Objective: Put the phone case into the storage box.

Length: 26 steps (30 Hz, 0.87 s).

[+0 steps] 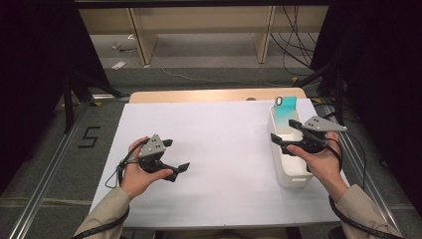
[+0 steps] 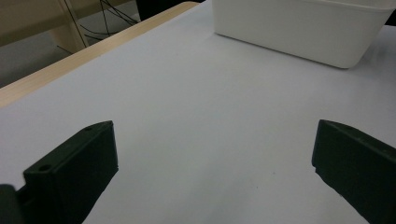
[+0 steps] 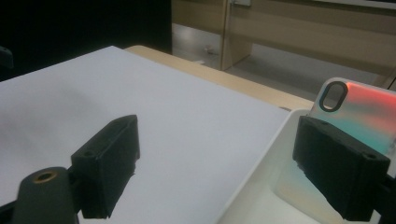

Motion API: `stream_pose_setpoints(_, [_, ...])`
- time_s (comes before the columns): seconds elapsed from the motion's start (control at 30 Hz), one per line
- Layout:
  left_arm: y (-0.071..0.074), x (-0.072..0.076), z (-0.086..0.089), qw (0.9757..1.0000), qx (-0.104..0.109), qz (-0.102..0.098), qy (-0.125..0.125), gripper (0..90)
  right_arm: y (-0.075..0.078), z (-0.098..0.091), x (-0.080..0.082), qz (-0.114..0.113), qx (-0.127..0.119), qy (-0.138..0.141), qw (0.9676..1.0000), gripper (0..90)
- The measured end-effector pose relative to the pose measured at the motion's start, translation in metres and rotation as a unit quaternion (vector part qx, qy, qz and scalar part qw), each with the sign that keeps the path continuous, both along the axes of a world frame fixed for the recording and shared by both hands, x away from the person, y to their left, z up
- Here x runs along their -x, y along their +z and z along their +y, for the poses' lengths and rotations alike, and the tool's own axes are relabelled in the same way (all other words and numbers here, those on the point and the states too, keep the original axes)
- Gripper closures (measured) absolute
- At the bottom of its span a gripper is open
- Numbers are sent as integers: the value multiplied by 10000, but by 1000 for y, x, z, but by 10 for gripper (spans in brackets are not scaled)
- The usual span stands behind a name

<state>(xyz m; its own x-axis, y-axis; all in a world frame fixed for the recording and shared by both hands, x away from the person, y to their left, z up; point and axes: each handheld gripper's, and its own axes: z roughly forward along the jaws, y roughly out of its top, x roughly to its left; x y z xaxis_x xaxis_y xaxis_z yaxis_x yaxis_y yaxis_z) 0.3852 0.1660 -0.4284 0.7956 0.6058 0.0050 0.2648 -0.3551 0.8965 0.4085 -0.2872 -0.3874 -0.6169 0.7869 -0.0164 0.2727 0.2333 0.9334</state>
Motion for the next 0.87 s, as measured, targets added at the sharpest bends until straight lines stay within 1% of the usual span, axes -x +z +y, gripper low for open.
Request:
stream_pose_setpoints(0.17, [0,0,0,10000,-1,-4,0,0,0,-3,6,-11,3,31,10000,155])
stream_pose_setpoints(0.27, [0,0,0,10000,2,3,4,0,0,-6,9,-75,-41,39,10000,155])
stream_pose_setpoints(0.5, [0,0,0,10000,1,-3,1,0,-3,-9,17,-59,-64,81,9999,156])
stream_pose_setpoints(0.6, [0,0,0,10000,1,-8,1,0,-2,-9,18,-100,-92,94,9999,156])
stream_pose_setpoints(0.87, [1,-1,0,10000,20,-1,-4,0,-2,-9,18,-90,-105,94,9999,156])
